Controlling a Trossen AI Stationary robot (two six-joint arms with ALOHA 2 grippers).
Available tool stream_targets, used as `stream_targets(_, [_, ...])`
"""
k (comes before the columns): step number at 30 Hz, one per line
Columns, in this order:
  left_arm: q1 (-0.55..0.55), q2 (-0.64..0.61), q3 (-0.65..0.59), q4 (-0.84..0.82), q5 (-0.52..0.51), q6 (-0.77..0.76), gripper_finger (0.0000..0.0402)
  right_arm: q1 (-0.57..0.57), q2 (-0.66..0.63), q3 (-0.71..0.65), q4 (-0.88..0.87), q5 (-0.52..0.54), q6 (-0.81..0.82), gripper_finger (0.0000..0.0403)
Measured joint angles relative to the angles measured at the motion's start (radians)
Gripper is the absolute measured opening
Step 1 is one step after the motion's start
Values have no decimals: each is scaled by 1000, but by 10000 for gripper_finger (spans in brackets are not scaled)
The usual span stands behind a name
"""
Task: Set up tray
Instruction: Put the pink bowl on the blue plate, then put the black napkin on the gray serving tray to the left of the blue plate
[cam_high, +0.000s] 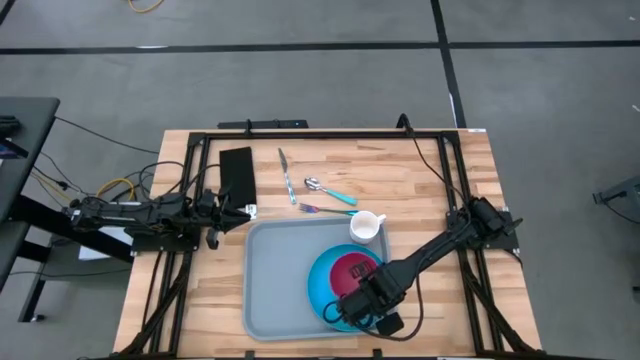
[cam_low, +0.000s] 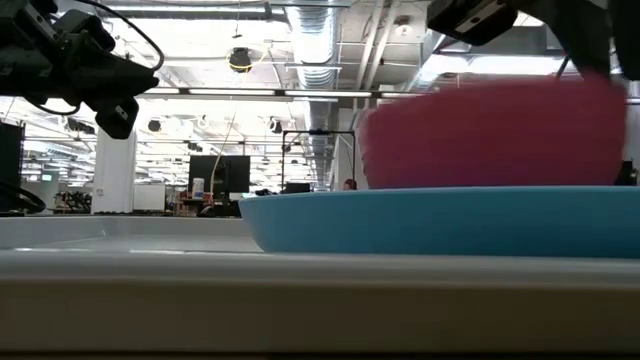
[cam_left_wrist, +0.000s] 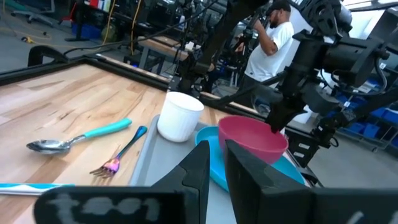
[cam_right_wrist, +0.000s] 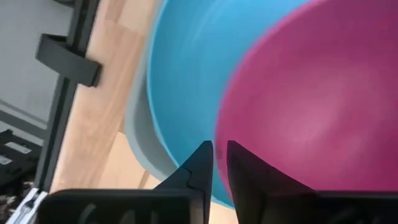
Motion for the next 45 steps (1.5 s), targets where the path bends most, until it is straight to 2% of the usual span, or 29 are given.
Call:
stream_targets(11, [0, 0, 0, 0, 0, 0, 36, 1, 0, 0, 2, -44, -1, 50])
stream_targets(16, [0, 0, 0, 0, 0, 0, 36, 2, -21, 62, 23, -71, -14, 51])
stream_targets(25, [0, 1, 0, 0, 0, 0, 36, -41, -247, 54, 210, -98, -77, 51])
stream_targets(31, [0, 1, 0, 0, 0, 0, 36, -133, -466, -103, 451, -175, -64, 51])
stream_targets(35, [0, 1, 0, 0, 0, 0, 36, -186, -622, -249, 681, -211, -25, 51])
stream_targets(45, [0, 1, 0, 0, 0, 0, 36, -272, -997, -708, 1347, -189, 154, 51])
